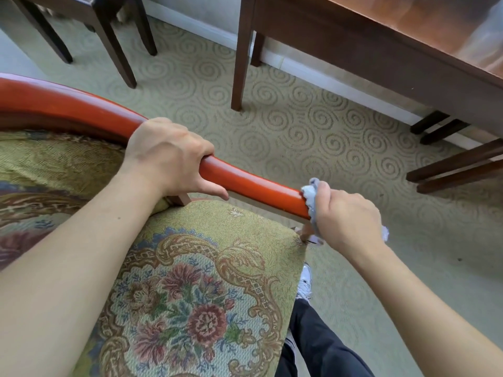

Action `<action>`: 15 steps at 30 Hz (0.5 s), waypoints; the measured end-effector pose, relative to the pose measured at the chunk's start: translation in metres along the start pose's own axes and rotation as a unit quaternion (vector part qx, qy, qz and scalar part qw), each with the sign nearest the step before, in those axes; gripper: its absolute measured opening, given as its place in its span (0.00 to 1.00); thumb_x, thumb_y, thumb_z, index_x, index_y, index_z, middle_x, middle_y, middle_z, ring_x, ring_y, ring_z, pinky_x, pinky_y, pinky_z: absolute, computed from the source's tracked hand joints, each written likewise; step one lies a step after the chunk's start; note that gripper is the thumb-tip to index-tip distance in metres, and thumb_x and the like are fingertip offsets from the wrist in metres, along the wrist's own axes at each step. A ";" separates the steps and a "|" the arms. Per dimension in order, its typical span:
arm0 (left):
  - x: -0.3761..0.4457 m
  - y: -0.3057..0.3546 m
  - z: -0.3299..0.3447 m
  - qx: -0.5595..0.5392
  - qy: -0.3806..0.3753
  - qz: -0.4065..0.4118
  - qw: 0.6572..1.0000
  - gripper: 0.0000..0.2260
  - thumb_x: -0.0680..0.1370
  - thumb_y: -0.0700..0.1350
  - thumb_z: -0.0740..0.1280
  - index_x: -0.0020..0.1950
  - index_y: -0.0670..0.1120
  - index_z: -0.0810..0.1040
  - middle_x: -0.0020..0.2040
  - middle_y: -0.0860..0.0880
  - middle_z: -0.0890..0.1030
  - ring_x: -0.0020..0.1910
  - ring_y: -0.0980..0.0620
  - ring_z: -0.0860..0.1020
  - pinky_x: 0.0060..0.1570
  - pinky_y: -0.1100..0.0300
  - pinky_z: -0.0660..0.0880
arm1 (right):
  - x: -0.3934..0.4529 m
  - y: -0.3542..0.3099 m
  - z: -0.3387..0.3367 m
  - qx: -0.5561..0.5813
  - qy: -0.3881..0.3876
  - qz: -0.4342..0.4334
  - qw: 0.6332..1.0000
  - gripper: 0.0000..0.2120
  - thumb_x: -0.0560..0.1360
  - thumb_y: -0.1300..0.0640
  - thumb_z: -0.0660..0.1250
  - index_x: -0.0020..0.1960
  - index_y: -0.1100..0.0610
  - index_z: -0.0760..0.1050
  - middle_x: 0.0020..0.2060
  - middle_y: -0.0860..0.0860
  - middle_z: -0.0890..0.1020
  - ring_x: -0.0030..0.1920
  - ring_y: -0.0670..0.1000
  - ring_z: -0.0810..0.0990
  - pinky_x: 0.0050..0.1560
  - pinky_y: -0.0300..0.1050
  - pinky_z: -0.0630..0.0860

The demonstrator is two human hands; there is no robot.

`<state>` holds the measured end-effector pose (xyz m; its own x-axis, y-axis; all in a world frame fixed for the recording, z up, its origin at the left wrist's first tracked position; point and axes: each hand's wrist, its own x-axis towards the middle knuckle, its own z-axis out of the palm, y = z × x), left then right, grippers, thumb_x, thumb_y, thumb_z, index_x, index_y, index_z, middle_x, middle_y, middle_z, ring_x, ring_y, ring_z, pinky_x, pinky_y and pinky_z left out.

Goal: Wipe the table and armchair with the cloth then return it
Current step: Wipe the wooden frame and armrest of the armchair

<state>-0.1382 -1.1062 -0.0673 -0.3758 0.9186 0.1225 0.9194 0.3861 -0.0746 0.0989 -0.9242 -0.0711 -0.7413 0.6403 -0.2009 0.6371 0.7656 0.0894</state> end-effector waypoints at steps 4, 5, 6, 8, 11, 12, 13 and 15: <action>0.000 0.001 0.000 0.006 0.003 0.003 1.000 0.37 0.59 0.84 0.57 0.36 0.51 0.80 0.36 0.52 0.83 0.39 0.47 0.82 0.42 0.56 0.68 | 0.030 -0.068 -0.012 -0.042 0.024 -0.138 0.989 0.10 0.78 0.56 0.56 0.55 0.56 0.73 0.44 0.57 0.83 0.44 0.64 0.82 0.35 0.49 0.64; 0.000 0.001 0.000 0.003 0.004 0.003 1.000 0.36 0.59 0.83 0.59 0.36 0.51 0.80 0.36 0.52 0.84 0.39 0.47 0.82 0.42 0.56 0.67 | 0.040 -0.088 -0.014 -0.011 0.022 -0.153 0.988 0.10 0.77 0.56 0.56 0.53 0.56 0.74 0.46 0.57 0.84 0.46 0.64 0.82 0.35 0.50 0.64; -0.001 0.002 -0.001 -0.001 0.005 0.001 1.000 0.35 0.59 0.82 0.62 0.36 0.50 0.80 0.36 0.51 0.84 0.39 0.46 0.82 0.42 0.55 0.67 | 0.050 -0.108 -0.016 0.016 0.004 -0.166 0.986 0.10 0.77 0.57 0.57 0.53 0.57 0.74 0.48 0.58 0.83 0.48 0.65 0.82 0.37 0.50 0.65; -0.001 0.004 -0.002 -0.008 0.012 -0.006 1.000 0.32 0.61 0.80 0.65 0.34 0.50 0.79 0.35 0.49 0.84 0.38 0.45 0.83 0.41 0.55 0.67 | 0.065 -0.136 -0.020 0.050 -0.030 -0.200 0.978 0.11 0.77 0.57 0.58 0.55 0.60 0.74 0.52 0.59 0.82 0.51 0.65 0.81 0.39 0.51 0.65; 0.000 0.005 -0.004 -0.018 0.010 -0.015 1.000 0.30 0.62 0.77 0.65 0.33 0.50 0.78 0.33 0.48 0.83 0.36 0.44 0.83 0.39 0.56 0.66 | 0.061 -0.133 -0.023 0.022 0.000 -0.256 0.967 0.11 0.77 0.58 0.59 0.56 0.61 0.72 0.48 0.58 0.83 0.48 0.65 0.81 0.36 0.51 0.63; 0.000 0.005 -0.004 -0.022 0.002 -0.015 1.000 0.31 0.61 0.78 0.65 0.33 0.49 0.79 0.32 0.48 0.83 0.35 0.44 0.82 0.38 0.56 0.66 | 0.054 -0.118 -0.022 0.000 0.014 -0.262 0.965 0.10 0.77 0.57 0.59 0.56 0.59 0.72 0.45 0.57 0.83 0.45 0.65 0.82 0.34 0.50 0.63; 0.001 0.005 -0.004 -0.019 -0.006 -0.012 1.000 0.33 0.60 0.80 0.64 0.34 0.50 0.80 0.32 0.49 0.82 0.36 0.45 0.82 0.39 0.57 0.66 | 0.045 -0.096 -0.019 -0.016 0.015 -0.249 0.968 0.10 0.78 0.54 0.56 0.54 0.57 0.73 0.42 0.55 0.83 0.41 0.63 0.82 0.32 0.48 0.63; 0.002 0.004 -0.005 -0.009 -0.021 -0.009 1.000 0.35 0.59 0.83 0.62 0.34 0.51 0.80 0.32 0.50 0.82 0.35 0.45 0.82 0.39 0.57 0.67 | 0.024 -0.042 -0.016 -0.039 0.017 -0.221 0.974 0.11 0.76 0.53 0.51 0.48 0.57 0.70 0.33 0.57 0.80 0.32 0.62 0.78 0.29 0.46 0.63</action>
<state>-0.1347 -1.1038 -0.0620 -0.3971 0.9141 0.0815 0.9139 0.4020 -0.0557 0.0516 -0.9402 -0.0643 -0.9473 0.2475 -0.2033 0.2370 0.9686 0.0752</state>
